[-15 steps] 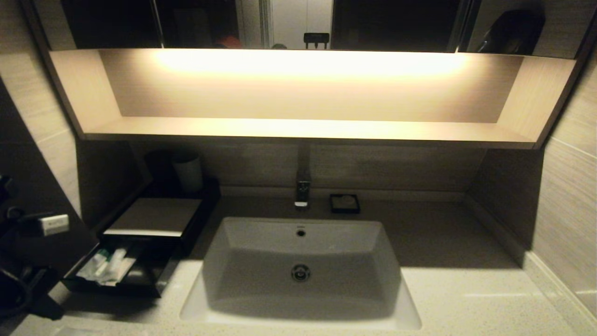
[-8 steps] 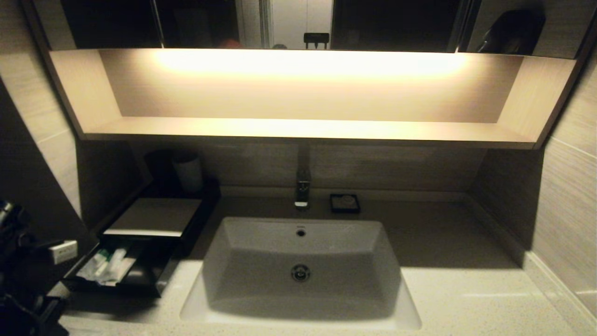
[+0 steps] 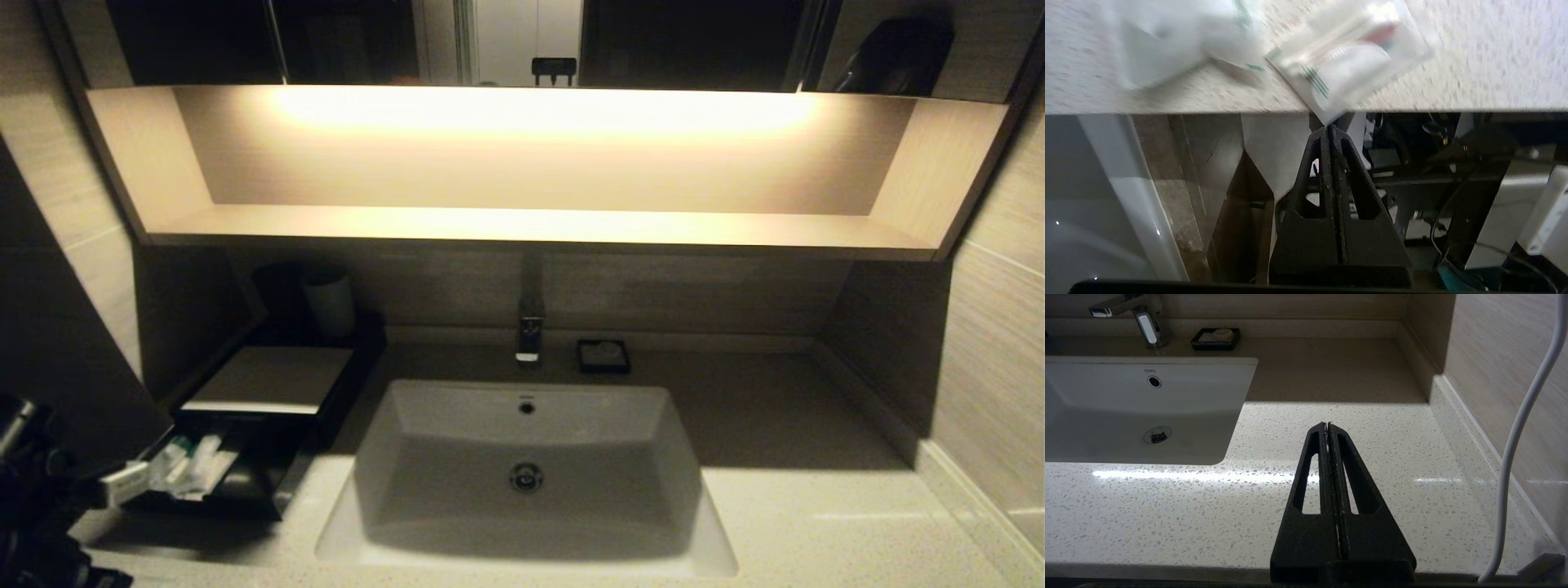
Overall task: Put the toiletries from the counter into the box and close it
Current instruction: Pick up the bathroom toiletry
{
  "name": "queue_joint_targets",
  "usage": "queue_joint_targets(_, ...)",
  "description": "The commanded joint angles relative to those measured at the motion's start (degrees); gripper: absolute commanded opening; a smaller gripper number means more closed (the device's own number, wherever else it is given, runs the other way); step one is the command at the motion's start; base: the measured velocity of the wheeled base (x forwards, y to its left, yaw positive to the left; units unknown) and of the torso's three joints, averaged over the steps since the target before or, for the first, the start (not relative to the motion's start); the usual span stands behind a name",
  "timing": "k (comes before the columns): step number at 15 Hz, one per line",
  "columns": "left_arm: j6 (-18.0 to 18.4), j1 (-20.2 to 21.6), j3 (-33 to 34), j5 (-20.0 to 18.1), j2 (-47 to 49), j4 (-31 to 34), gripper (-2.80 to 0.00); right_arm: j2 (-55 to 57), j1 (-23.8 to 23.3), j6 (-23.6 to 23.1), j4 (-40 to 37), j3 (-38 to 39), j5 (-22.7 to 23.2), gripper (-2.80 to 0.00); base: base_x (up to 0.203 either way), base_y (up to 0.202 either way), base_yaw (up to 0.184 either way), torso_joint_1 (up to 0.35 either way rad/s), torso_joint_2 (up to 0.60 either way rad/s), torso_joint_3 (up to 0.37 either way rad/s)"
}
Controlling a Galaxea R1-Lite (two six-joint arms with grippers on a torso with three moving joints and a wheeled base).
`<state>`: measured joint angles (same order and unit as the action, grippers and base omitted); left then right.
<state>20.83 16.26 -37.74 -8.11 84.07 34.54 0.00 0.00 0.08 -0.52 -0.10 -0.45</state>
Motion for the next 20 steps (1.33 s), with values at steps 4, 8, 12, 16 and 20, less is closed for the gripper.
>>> queue_joint_targets(4,0.17,-1.4,4.7,-0.06,0.21,-5.29,-2.8,0.0,0.0,0.0,0.0,0.01,0.01,-2.8,0.0,0.0,0.0,0.0,0.0,0.0)
queue_joint_targets(8,0.26,-3.52,7.68,0.21,-0.71,-6.41,-2.8,0.0,0.0,0.0,0.0,0.01,0.01,-2.8,0.0,0.0,0.0,0.0,0.0,0.0)
queue_joint_targets(12,0.09,-7.29,11.45,0.21,-0.44,-10.97,-2.8,0.0,0.0,0.0,0.0,0.01,0.01,-2.8,0.0,0.0,0.0,0.0,0.0,0.0)
queue_joint_targets(16,-0.26,-7.91,12.08,0.03,-0.18,-13.01,-2.8,0.0,0.0,0.0,0.0,0.01,0.01,-2.8,0.0,0.0,0.0,0.0,0.0,0.0)
queue_joint_targets(20,-0.53,-7.91,12.22,-0.23,0.3,-14.3,-2.8,0.0,0.0,0.0,0.0,0.01,0.01,-2.8,0.0,0.0,0.0,0.0,0.0,0.0)
